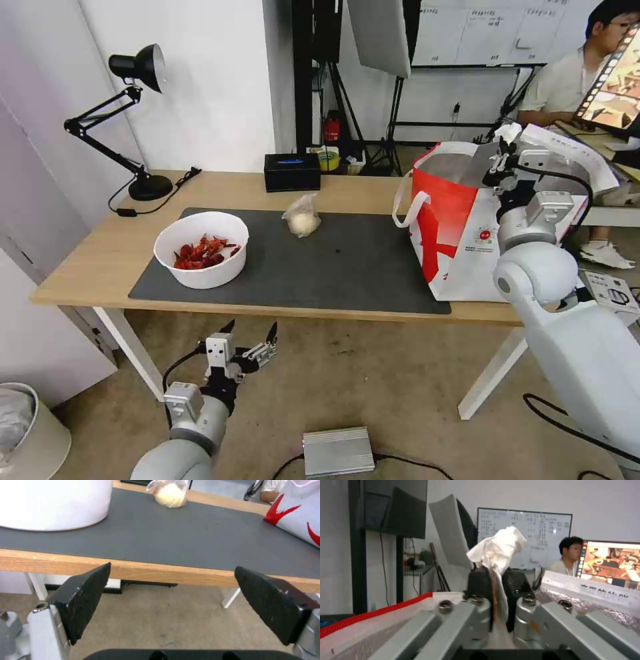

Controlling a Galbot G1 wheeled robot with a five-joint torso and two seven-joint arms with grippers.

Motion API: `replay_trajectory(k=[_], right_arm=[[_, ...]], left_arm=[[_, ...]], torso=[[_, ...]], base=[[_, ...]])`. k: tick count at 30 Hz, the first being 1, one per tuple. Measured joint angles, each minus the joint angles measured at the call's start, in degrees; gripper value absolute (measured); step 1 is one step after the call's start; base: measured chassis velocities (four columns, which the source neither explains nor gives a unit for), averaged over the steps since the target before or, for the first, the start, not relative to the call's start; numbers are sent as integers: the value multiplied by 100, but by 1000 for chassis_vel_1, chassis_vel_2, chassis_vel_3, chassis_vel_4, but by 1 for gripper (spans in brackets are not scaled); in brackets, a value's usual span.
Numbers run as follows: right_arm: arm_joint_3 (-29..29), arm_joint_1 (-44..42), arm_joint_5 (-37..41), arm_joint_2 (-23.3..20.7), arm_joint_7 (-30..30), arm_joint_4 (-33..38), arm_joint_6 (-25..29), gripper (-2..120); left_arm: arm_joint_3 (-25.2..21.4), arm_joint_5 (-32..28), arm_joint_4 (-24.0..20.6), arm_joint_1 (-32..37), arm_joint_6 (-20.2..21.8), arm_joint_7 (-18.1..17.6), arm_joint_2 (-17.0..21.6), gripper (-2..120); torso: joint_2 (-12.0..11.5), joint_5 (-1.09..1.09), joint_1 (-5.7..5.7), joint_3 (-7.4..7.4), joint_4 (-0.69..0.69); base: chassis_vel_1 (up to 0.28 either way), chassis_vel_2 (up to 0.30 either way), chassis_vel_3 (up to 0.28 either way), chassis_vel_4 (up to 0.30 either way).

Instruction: Pick up the trash from the table and place it into the takeout bag.

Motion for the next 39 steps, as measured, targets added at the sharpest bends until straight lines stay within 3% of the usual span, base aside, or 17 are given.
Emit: replay_trajectory(k=[5, 11, 13, 14, 17, 20, 24, 33, 39], right_arm=[[-1, 21, 21, 22, 9, 33, -142, 24], [-4, 12, 14, 38, -14, 49, -178, 51], [-4, 10, 11, 38, -19, 50, -181, 52], [-5, 2, 6, 33, -34, 52, -184, 60], [-6, -7, 0, 20, -58, 59, -187, 67], [-6, -20, -5, -20, -120, 104, -217, 84], [-6, -20, -7, -46, -135, 122, -235, 96], [-7, -23, 218, -58, -285, 216, -11, 100], [-66, -121, 827, -62, -1193, 563, 772, 100]], left_arm=[[2, -15, 14, -17, 7, 2, 16, 100], [3, -25, 21, -25, 13, 5, 24, 100], [4, -28, 20, -29, 15, 5, 25, 100], [4, -34, 20, -34, 18, 5, 25, 100], [5, -36, 20, -35, 20, 5, 25, 100], [9, -38, 19, -35, 21, 5, 17, 100], [10, -38, -5, -17, 23, 6, 1, 100], [-19, -30, -63, 32, 23, 8, -15, 100], [-56, -19, -108, 85, 23, 10, -34, 100]], torso=[[0, 0, 0, 0, 0], [0, 0, 0, 0, 0], [0, 0, 0, 0, 0], [0, 0, 0, 0, 0], [0, 0, 0, 0, 0], [0, 0, 0, 0, 0], [0, 0, 0, 0, 0], [0, 1, 0, 0, 0], [0, 0, 0, 0, 0]], base=[[0, 0, 0, 0], [0, 0, 0, 0], [0, 0, 0, 0], [0, 0, 0, 0], [0, 0, 0, 0], [0, 0, 0, 0], [0, 0, 0, 0], [0, 0, 0, 0], [0, 0, 0, 0]])
